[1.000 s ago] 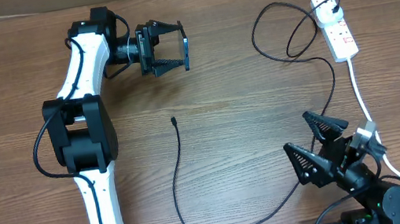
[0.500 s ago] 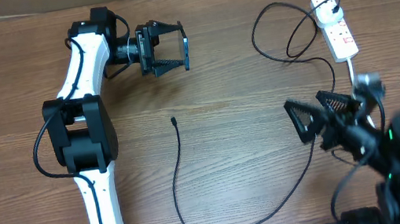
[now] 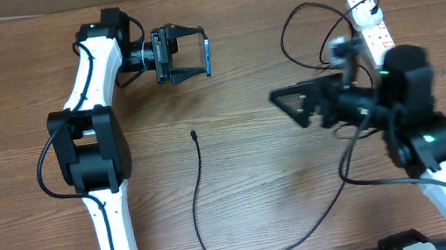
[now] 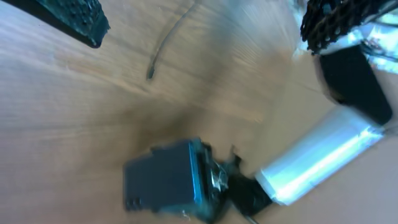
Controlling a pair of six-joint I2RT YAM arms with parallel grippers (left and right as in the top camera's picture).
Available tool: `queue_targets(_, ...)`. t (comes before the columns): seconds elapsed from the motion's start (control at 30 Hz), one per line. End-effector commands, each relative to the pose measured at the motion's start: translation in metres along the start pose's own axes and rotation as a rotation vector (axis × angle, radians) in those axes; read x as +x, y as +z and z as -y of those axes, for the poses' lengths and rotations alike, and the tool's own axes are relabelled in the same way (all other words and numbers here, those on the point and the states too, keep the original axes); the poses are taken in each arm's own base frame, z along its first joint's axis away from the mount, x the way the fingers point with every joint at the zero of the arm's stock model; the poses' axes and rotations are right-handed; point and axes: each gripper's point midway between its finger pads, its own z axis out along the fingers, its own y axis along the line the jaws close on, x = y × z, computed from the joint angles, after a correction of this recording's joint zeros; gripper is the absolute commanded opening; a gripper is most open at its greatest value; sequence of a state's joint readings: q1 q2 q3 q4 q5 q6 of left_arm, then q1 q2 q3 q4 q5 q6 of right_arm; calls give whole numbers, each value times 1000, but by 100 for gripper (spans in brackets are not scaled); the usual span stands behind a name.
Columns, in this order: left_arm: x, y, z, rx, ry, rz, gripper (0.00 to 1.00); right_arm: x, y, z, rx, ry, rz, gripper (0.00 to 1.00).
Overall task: Plug charger to phone and switch on socket
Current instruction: 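Move the right gripper toward the phone held by the left gripper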
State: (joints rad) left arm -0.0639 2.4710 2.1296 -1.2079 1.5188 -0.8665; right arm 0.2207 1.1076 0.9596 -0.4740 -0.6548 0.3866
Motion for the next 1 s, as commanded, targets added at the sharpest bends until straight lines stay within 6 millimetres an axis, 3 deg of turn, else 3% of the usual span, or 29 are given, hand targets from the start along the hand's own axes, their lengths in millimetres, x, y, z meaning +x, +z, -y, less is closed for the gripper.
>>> queue_targets(0.0, 10, 0, 13, 39, 2, -49, 71, -32, 7, 1, 219, -52, 74, 100)
queue_targets(0.17, 10, 0, 13, 39, 2, -49, 71, -42, 28, -2, 419, -67, -26, 100)
queue_targets(0.43, 13, 9, 11, 25, 3, -61, 71, -62, 87, -15, 409, -52, -41, 100)
queue_targets(0.77, 20, 35, 3, -17, 23, -95, 71, -66, 104, 2, 537, -25, 40, 96)
queue_targets(0.97, 14, 48, -8, -85, 33, -55, 71, -49, 119, 12, 570, 6, -6, 79)
